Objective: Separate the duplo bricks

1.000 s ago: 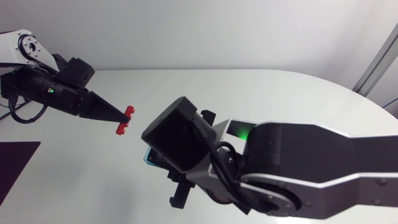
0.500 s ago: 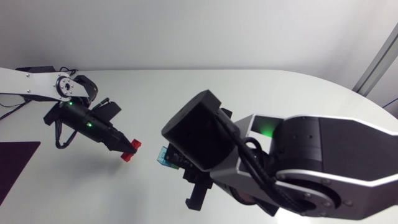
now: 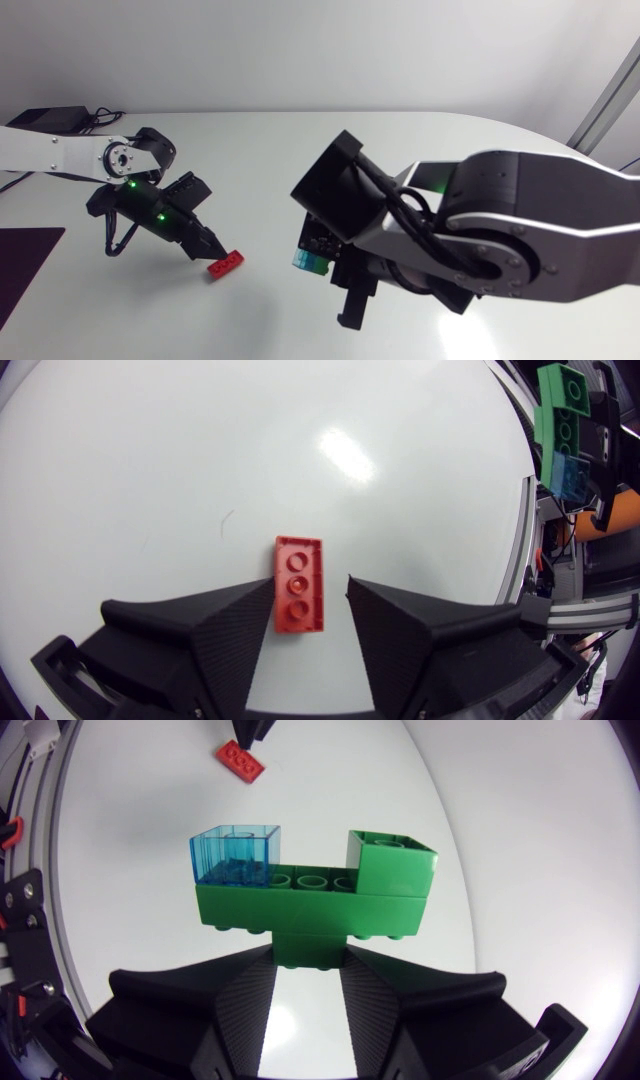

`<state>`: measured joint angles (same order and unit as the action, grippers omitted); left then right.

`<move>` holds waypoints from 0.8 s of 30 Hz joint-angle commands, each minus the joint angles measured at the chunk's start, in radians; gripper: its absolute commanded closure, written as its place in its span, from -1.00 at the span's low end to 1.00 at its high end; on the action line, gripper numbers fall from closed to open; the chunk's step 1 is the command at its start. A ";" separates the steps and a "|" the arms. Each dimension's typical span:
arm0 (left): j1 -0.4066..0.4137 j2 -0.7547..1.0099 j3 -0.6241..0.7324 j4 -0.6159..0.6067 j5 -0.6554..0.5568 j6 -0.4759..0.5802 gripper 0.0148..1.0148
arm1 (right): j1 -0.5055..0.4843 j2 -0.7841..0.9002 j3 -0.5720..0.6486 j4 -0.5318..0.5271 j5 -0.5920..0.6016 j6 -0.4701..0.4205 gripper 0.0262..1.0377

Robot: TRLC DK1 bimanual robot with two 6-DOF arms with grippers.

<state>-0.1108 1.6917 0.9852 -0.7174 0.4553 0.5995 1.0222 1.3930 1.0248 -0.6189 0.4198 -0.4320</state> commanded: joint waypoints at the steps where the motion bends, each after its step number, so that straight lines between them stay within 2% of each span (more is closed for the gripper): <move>1: -0.015 -0.030 -0.029 0.006 -0.012 -0.027 -0.31 | -0.024 0.024 -0.019 -0.012 0.024 -0.091 0.44; 2: -0.020 -0.035 -0.029 0.006 -0.012 -0.030 -0.33 | -0.034 0.029 -0.028 -0.010 0.031 -0.113 0.44; 6: -0.029 -0.049 -0.034 0.006 -0.012 -0.041 -0.75 | -0.085 0.041 -0.066 -0.001 0.063 -0.212 0.44; 8: -0.030 -0.063 -0.037 0.006 -0.012 -0.043 -0.89 | -0.103 0.044 -0.094 0.018 0.108 -0.278 0.44; 11: -0.029 -0.089 -0.037 -0.001 -0.015 -0.044 -0.91 | -0.128 0.060 -0.140 0.061 0.152 -0.383 0.44; 13: -0.030 -0.107 -0.037 -0.007 -0.015 -0.049 -0.91 | -0.128 0.060 -0.190 0.139 0.205 -0.490 0.44; 17: -0.049 -0.121 -0.043 -0.011 -0.015 -0.061 -0.91 | -0.128 0.069 -0.241 0.225 0.264 -0.625 0.44; 20: -0.052 -0.127 -0.043 -0.014 -0.017 -0.063 -0.91 | -0.120 0.097 -0.212 0.179 0.274 -0.620 0.44; 24: -0.052 -0.133 -0.042 -0.022 -0.017 -0.063 -0.91 | -0.099 0.144 -0.129 0.048 0.243 -0.533 0.44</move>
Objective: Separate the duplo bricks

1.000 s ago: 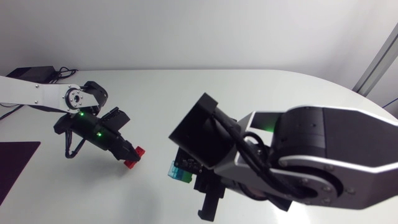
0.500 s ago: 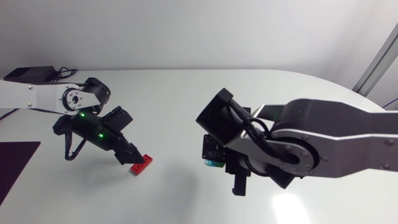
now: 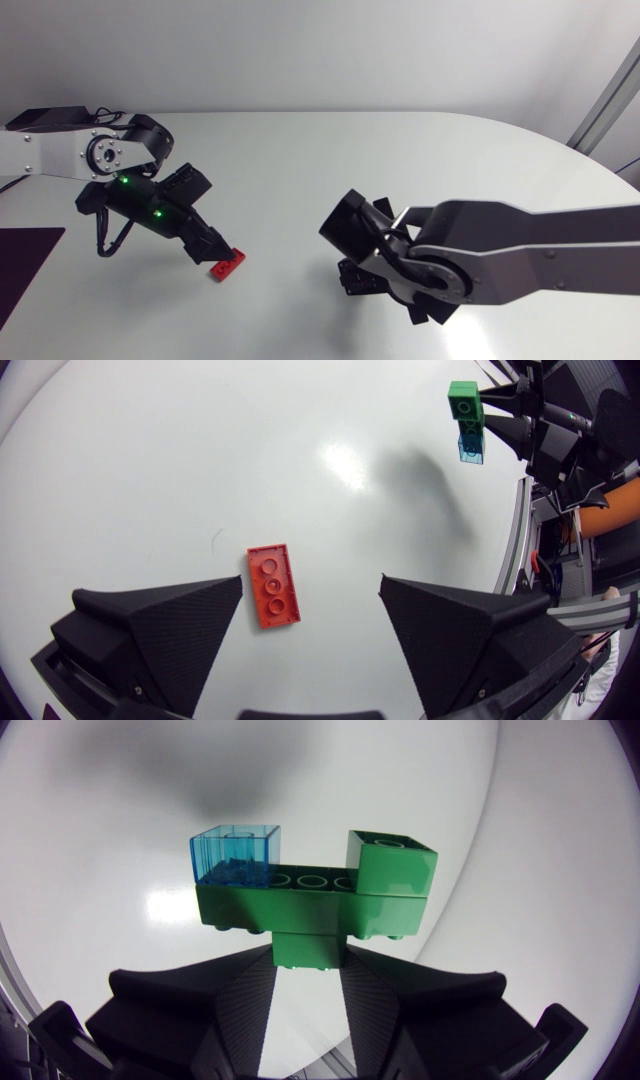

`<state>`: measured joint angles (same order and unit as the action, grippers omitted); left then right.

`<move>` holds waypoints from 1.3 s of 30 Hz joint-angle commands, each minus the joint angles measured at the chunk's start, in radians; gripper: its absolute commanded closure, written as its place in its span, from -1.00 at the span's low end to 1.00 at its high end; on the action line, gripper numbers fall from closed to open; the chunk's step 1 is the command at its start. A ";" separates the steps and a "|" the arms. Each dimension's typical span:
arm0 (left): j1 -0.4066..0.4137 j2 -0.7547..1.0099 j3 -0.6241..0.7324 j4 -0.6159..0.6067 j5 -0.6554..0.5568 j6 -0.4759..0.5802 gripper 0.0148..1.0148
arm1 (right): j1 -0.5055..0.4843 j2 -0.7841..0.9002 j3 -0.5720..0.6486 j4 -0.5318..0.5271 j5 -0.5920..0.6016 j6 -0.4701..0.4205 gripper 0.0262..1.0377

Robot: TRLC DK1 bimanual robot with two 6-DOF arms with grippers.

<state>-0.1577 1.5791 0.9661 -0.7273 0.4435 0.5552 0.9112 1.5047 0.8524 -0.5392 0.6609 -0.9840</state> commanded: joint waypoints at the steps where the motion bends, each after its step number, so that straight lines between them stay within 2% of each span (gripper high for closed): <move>1: -0.005 -0.022 -0.024 -0.014 -0.005 -0.018 -0.91 | 0.014 0.040 0.059 -0.050 -0.015 0.022 0.43; 5: -0.005 -0.030 -0.027 -0.021 -0.005 -0.014 -0.91 | 0.025 0.078 0.093 -0.090 -0.061 0.047 0.31; 11: -0.002 -0.034 -0.026 -0.034 -0.005 -0.006 -0.91 | 0.041 0.111 0.080 -0.096 -0.086 0.045 0.31; 21: -0.003 -0.030 -0.020 -0.035 -0.005 0.003 -0.91 | 0.023 0.106 0.043 -0.099 -0.027 -0.062 0.30; 25: -0.009 -0.025 -0.021 -0.035 -0.005 0.003 -0.91 | 0.014 0.129 0.053 -0.111 -0.034 -0.054 -0.44; 26: -0.009 -0.024 -0.021 -0.035 -0.003 0.003 -0.91 | 0.011 0.137 0.050 -0.111 -0.038 -0.051 -0.57; 32: -0.008 -0.027 -0.023 -0.037 -0.005 0.009 -0.91 | 0.009 0.144 0.043 -0.090 -0.073 -0.036 -0.75; 33: -0.008 -0.028 -0.021 -0.038 -0.005 0.009 -0.91 | 0.009 0.141 0.057 -0.085 -0.075 -0.024 -0.75; 35: -0.006 -0.033 -0.021 -0.040 -0.005 0.009 -0.91 | 0.006 0.132 0.123 -0.139 -0.115 0.068 -0.75; 39: -0.003 -0.036 -0.023 -0.047 -0.005 0.012 -0.91 | 0.015 0.146 0.304 -0.357 -0.168 0.461 -0.75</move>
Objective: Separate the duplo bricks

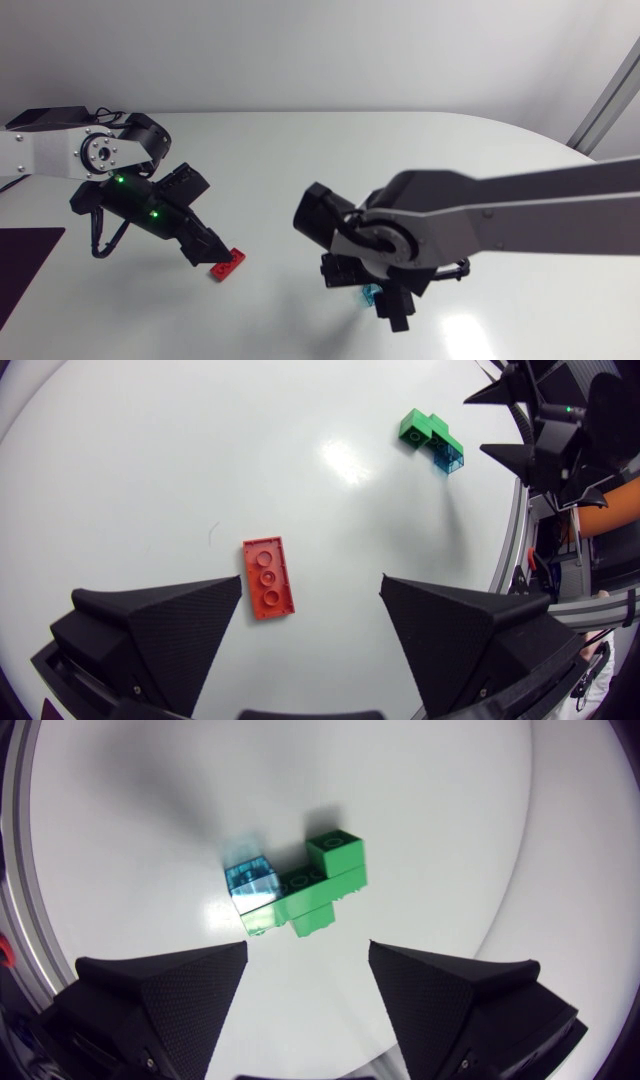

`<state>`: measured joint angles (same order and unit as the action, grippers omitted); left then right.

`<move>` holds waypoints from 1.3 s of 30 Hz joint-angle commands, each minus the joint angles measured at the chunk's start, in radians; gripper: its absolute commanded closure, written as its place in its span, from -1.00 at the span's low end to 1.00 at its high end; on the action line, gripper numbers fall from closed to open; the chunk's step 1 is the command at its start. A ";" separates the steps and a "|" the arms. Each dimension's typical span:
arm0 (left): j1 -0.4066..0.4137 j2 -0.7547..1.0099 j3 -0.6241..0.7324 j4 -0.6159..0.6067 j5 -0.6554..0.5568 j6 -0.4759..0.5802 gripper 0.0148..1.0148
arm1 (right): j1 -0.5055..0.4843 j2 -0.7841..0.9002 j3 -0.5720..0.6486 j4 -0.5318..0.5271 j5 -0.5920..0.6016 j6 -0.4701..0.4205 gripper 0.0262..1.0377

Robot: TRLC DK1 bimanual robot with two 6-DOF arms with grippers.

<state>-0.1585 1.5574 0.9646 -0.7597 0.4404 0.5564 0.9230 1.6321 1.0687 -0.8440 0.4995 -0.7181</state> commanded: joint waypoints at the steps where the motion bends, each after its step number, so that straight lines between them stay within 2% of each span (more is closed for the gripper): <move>1: 0.001 -0.014 -0.021 -0.013 -0.002 0.013 -0.91 | 0.013 0.025 0.139 -0.112 -0.026 0.325 -0.75; 4: 0.001 -0.005 -0.015 -0.013 0.000 0.013 -0.91 | 0.013 0.063 0.229 -0.274 -0.187 0.602 -0.74; 6: -0.009 -0.003 -0.009 -0.013 0.000 0.007 -0.91 | -0.009 0.075 0.243 -0.282 -0.250 0.697 -0.74; 8: -0.021 -0.005 -0.004 -0.015 0.000 -0.004 -0.91 | -0.070 0.094 0.261 -0.290 -0.346 0.744 -0.73; 11: -0.029 -0.008 -0.010 -0.015 0.000 -0.009 -0.91 | -0.138 0.126 0.280 -0.297 -0.427 0.773 -0.71; 13: -0.029 -0.011 -0.021 -0.015 0.000 -0.007 -0.91 | -0.179 0.155 0.287 -0.305 -0.480 0.778 -0.63; 19: -0.009 -0.023 -0.037 -0.018 0.000 0.007 -0.91 | -0.246 0.215 0.284 -0.311 -0.567 0.796 -0.61; 31: -0.004 -0.019 -0.032 -0.020 0.000 0.013 -0.91 | -0.317 0.285 0.255 -0.287 -0.599 0.809 -0.61; 33: -0.004 -0.019 -0.027 -0.020 0.000 0.013 -0.91 | -0.328 0.296 0.238 -0.279 -0.599 0.807 -0.56; 39: -0.012 -0.011 -0.021 -0.020 0.000 0.011 -0.91 | -0.328 0.328 0.198 -0.242 -0.604 0.806 -0.56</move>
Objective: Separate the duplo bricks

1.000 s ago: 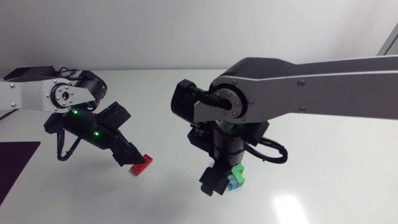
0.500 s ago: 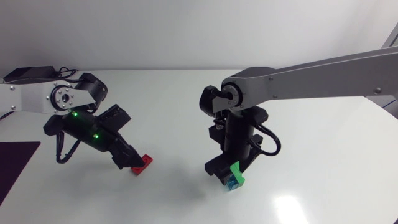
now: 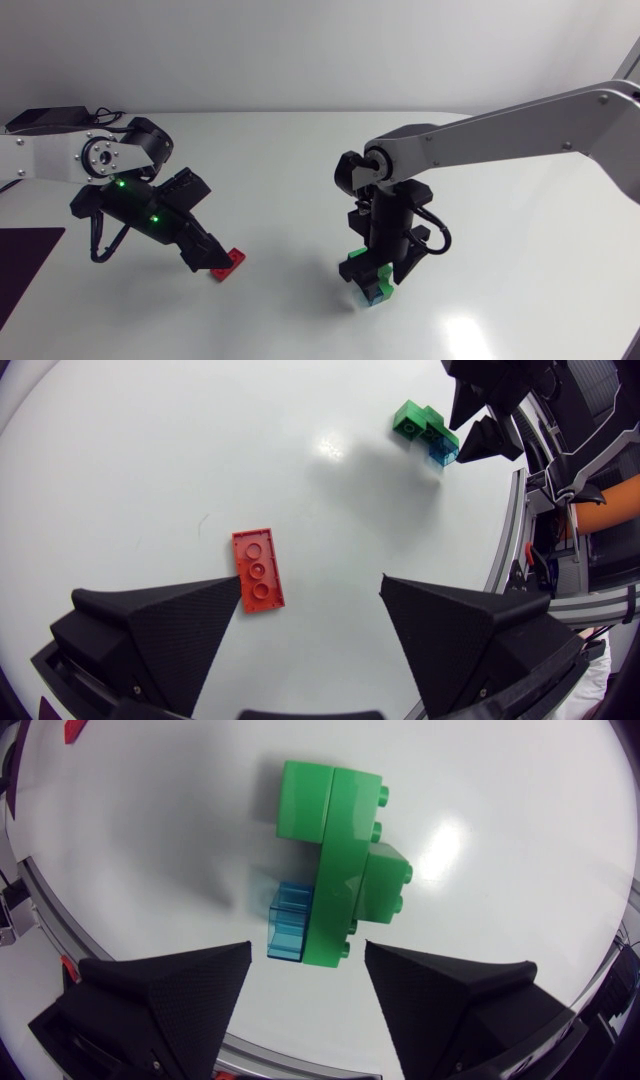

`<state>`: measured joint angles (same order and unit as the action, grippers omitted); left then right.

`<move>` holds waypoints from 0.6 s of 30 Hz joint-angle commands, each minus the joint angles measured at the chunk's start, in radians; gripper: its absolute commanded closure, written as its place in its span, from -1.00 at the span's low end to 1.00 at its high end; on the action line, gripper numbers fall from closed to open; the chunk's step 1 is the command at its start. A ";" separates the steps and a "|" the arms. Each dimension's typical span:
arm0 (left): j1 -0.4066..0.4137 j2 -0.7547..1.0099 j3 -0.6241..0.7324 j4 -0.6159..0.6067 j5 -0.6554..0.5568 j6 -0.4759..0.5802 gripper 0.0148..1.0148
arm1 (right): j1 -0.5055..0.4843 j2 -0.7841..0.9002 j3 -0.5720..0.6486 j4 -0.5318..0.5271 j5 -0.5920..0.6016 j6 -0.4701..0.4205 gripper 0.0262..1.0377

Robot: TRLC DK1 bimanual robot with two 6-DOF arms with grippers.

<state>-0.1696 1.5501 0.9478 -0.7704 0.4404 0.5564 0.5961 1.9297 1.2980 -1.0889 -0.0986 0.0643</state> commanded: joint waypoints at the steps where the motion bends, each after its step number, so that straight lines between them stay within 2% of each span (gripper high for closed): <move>1: -0.001 -0.002 -0.004 -0.009 0.000 0.011 -0.91 | 0.001 0.035 -0.032 0.007 -0.006 0.023 -0.56; 8: 0.001 -0.001 -0.007 -0.009 0.000 0.013 -0.91 | 0.022 0.051 -0.037 0.040 -0.006 0.028 -0.55; 12: 0.005 -0.002 -0.009 -0.010 0.000 0.014 -0.91 | 0.024 0.051 -0.045 0.063 0.017 0.031 -0.27; 18: 0.004 -0.002 -0.011 -0.009 0.000 0.014 -0.91 | 0.011 0.043 -0.088 0.130 0.053 0.026 0.39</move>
<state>-0.1696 1.5501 0.9478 -0.7704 0.4404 0.5564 0.6140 1.9572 1.2453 -0.9791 -0.0521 0.0677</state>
